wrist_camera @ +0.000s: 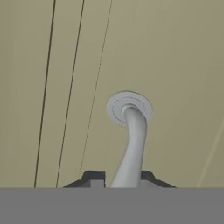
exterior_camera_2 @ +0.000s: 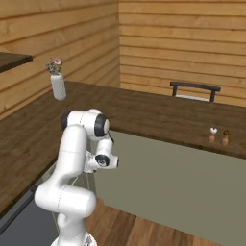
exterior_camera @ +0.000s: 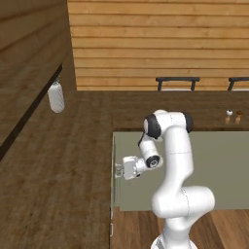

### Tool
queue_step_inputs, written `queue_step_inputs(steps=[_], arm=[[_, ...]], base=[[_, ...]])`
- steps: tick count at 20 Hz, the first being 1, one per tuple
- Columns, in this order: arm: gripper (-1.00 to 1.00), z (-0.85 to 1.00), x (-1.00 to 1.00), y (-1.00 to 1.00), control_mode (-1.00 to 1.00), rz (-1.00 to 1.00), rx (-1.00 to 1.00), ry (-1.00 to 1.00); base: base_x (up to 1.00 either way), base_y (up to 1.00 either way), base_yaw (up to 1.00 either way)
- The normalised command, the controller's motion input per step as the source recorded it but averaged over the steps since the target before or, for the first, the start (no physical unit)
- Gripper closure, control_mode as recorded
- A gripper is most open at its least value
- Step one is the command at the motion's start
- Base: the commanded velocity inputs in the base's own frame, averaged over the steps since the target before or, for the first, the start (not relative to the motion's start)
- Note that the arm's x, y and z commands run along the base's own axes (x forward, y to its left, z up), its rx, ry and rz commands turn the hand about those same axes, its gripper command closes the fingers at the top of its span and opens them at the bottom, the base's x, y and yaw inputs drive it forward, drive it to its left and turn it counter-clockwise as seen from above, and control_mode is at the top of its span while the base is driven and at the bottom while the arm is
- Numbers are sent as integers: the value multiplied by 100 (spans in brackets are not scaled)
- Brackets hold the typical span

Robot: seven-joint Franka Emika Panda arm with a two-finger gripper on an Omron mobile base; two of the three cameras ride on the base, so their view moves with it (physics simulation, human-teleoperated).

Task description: Take a straw from the drawer in front and place it inside the glass cup on the dining counter.

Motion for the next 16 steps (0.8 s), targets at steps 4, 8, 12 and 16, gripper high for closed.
queue_step_inputs(steps=[4, 8, 12, 16], arm=[[100, 2, -25, -86, -100, 0, 0, 0], [100, 0, -20, -93, -100, 0, 0, 0], [100, 0, -18, -99, -100, 0, 0, 0], [100, 0, -16, -100, -100, 0, 0, 0]], base=[[0, 0, 0], [0, 0, 0], [0, 0, 0], [0, 0, 0]])
